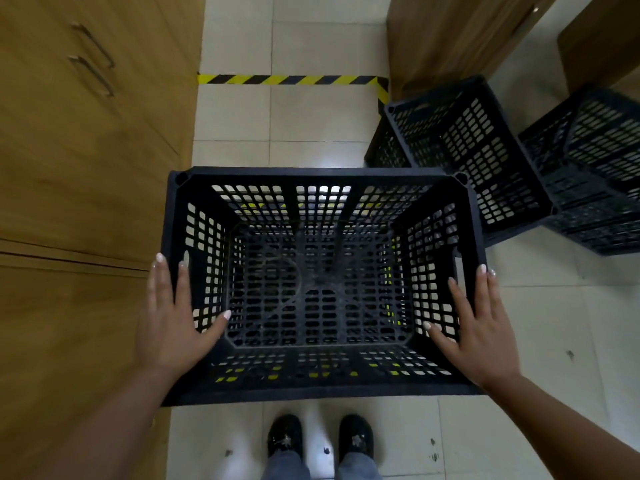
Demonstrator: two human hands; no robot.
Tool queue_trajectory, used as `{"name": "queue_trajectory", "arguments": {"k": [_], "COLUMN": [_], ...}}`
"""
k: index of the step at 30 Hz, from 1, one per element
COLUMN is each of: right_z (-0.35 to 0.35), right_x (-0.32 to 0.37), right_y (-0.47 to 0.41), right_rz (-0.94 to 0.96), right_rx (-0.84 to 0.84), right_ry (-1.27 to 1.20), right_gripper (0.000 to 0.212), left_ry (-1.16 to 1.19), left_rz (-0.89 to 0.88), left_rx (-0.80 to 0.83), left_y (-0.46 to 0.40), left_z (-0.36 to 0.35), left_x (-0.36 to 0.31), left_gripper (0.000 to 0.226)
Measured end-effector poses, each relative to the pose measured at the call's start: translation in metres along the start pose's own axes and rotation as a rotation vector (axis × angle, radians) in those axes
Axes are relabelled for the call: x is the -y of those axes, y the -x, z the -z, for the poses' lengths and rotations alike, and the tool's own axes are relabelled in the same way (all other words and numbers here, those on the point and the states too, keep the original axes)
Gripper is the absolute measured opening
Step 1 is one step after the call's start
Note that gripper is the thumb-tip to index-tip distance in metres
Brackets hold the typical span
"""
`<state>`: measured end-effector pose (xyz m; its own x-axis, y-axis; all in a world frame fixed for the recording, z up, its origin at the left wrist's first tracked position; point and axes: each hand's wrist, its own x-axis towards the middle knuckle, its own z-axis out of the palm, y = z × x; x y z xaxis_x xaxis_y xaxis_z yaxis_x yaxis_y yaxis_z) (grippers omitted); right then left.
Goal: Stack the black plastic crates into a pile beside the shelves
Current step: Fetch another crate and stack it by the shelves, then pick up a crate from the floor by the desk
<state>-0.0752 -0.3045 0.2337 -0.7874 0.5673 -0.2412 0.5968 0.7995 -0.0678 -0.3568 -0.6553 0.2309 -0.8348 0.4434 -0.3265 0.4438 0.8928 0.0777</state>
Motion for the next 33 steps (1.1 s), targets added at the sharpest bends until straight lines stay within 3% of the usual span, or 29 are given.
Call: {"name": "queue_trajectory", "arguments": {"k": [15,20,26,33], "right_z": [0.001,0.027,0.072,0.128], "right_x": [0.002,0.017,-0.004,-0.106], "right_y": [0.002,0.020,0.045,0.041], "right_rz": [-0.026,-0.068,0.039,-0.010], "right_rx": [-0.004,-0.041,-0.029,-0.102], "right_ry": [-0.020,-0.182,-0.220,-0.325], "right_gripper": [0.094,0.082,0.078,0.074], "left_ry": [-0.047,0.041,0.191,0.270], "left_rz": [-0.078,-0.133,-0.336,-0.555], "left_rx": [-0.044,0.061,0.048,-0.018], "left_y": [0.000,0.008,0.031,0.045], "left_z": [-0.004,0.027,0.087,0.118], "left_x": [0.007,-0.013,-0.122,-0.308], "left_gripper": [0.109,0.102,0.085,0.076]}}
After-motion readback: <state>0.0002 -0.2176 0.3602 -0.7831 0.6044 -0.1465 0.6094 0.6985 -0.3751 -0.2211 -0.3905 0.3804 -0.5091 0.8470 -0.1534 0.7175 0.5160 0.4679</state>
